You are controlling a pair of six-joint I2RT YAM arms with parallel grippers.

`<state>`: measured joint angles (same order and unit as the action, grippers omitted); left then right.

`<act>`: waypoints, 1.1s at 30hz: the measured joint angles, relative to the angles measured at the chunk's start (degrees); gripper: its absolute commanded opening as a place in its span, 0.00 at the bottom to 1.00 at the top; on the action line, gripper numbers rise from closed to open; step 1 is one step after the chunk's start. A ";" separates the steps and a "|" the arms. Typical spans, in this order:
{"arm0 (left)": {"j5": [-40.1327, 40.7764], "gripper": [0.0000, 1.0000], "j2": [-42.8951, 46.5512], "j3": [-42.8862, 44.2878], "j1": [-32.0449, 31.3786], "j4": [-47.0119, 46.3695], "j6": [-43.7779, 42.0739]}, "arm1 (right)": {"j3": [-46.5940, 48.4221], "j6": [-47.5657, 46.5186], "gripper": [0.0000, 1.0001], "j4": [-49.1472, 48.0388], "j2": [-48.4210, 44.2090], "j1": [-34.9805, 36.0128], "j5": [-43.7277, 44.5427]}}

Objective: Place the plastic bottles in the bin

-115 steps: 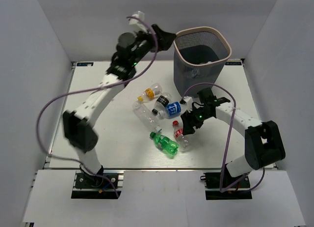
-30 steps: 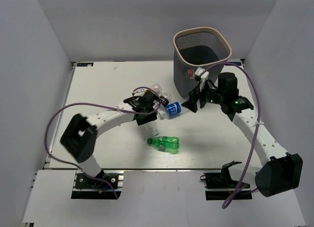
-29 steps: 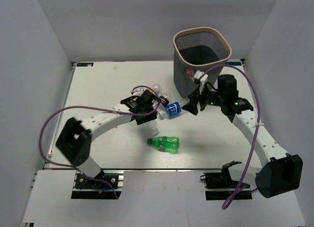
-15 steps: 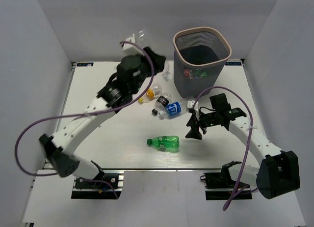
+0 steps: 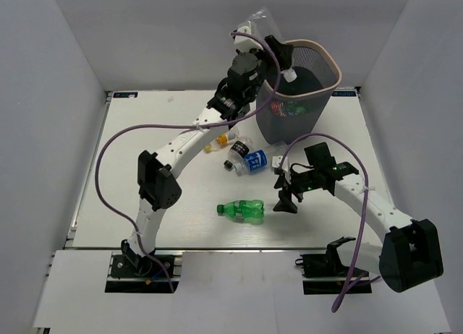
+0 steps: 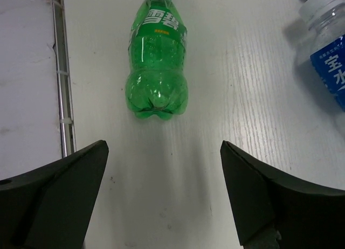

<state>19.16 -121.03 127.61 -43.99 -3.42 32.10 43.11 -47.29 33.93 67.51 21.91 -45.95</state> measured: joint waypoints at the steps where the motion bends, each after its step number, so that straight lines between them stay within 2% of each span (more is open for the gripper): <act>1: 0.31 0.96 -1.36 1.49 0.00 0.20 0.00 | 0.00 0.35 0.90 -0.50 -0.02 0.09 0.07; 2: 0.42 1.00 -2.58 2.73 0.00 0.22 -0.33 | 0.00 0.63 0.90 -1.14 -0.02 0.28 0.20; 7: 1.90 1.00 -5.25 4.52 0.11 1.53 -1.29 | 0.00 1.60 0.90 -3.76 0.00 0.90 -0.07; 11: 3.37 1.00 -4.55 4.07 0.44 3.21 -3.96 | 0.00 0.50 0.90 -6.38 0.20 2.10 -1.70; 13: 4.24 1.00 -1.97 1.14 0.44 4.83 -5.84 | 0.00 -0.55 0.90 -7.65 1.29 3.23 -2.75; 16: 5.31 1.00 9.51 -14.43 0.55 8.24 -8.22 | 0.00 -1.38 0.90 -9.38 4.42 5.70 -3.32; 19: 7.54 1.00 25.46 -33.70 0.61 12.50 -8.90 | 0.13 -1.42 0.90 -10.86 8.31 8.52 -2.60; 23: 11.50 1.00 46.42 -54.93 0.68 19.23 -4.31 | 0.79 -1.31 0.90 -12.02 12.02 12.13 -0.87; 27: 14.64 1.00 61.13 -67.60 0.66 28.26 3.02 | 0.94 0.92 0.89 -15.67 14.88 15.13 3.87; 31: 15.93 1.00 66.82 -73.90 0.33 35.32 9.35 | 0.55 2.40 0.76 -20.15 17.77 17.68 10.19; 33: 16.11 1.00 66.66 -75.43 0.33 38.10 11.08 | -0.09 2.43 0.60 -21.29 18.34 18.51 12.85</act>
<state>35.27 -54.37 52.18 -43.66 34.68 43.18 43.03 -44.86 12.64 85.84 40.42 -33.10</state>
